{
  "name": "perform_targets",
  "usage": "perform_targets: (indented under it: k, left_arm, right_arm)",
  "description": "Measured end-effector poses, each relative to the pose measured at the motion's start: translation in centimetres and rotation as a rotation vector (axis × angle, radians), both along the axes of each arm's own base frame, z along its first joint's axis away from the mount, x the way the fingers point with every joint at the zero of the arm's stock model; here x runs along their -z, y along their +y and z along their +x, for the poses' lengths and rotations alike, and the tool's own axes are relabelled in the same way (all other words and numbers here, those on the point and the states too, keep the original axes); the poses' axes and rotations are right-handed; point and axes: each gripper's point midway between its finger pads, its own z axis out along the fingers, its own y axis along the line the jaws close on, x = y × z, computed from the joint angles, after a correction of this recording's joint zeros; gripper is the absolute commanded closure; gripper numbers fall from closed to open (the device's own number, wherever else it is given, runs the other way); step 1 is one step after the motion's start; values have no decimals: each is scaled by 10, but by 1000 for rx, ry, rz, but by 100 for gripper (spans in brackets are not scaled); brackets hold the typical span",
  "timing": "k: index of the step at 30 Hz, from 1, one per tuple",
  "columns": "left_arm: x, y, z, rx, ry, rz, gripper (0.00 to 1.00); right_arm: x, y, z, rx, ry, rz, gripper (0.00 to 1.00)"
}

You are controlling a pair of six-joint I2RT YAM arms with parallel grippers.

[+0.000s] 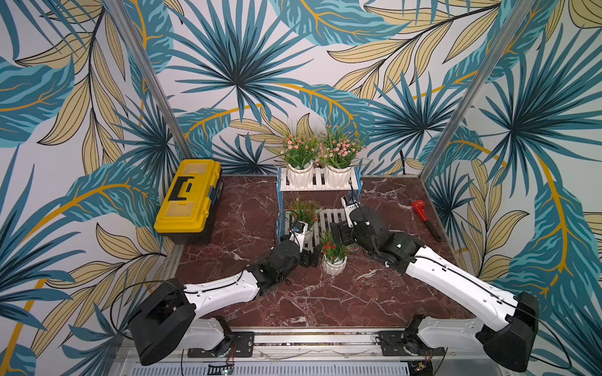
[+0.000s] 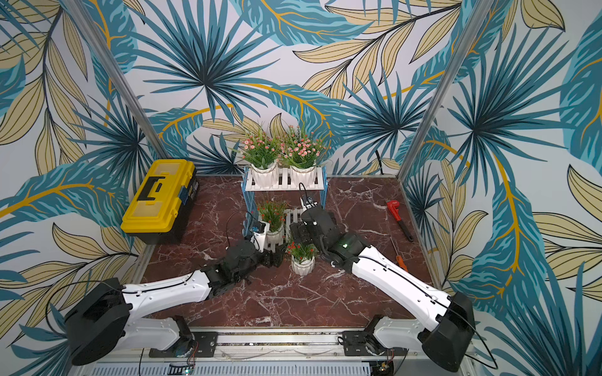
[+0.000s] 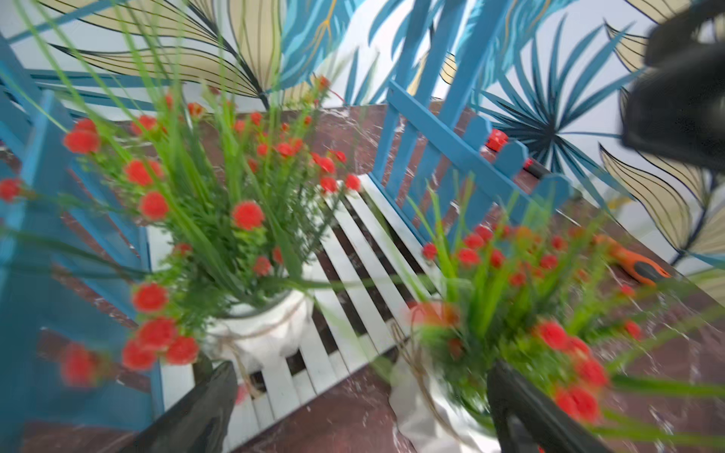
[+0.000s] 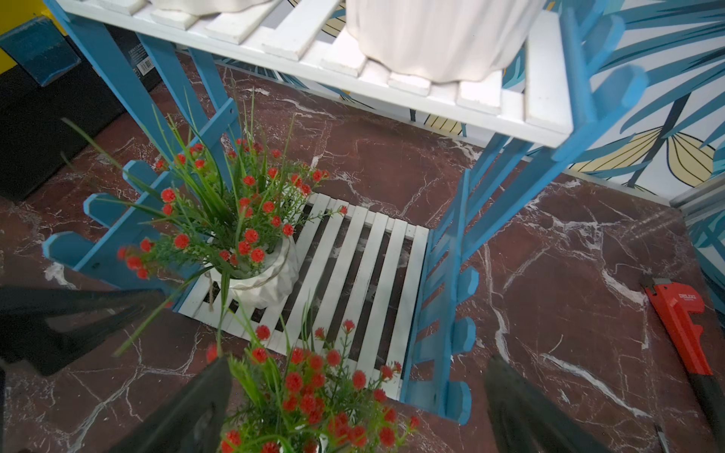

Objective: Place the baby's breath potted plants on the rack by color
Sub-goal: Place the baby's breath potted plant on the rack, then pick up the baby's breath potted plant from the center of the board.

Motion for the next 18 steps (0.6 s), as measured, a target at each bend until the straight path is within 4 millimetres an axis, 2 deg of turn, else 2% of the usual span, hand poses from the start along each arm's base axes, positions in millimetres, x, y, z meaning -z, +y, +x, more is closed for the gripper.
perform_targets:
  k: [5,12,14,16,18]
  left_arm:
    - [17,-13,-30,116,40,28,1]
    - [80,-30,-59,246,152,175,0]
    - [92,-39,-66,281,166,219,0]
    - [95,-50,-68,304,163,230,1]
    - [90,-63,-67,319,144,214,0]
  right_arm:
    - [-4,1,1,0,-5,4,1]
    - [-15,7,6,-10,-18,5,0]
    - [-19,8,8,-11,-22,7,1]
    - [-20,9,9,-11,-22,7,1]
    - [-19,9,8,-12,-19,5,0]
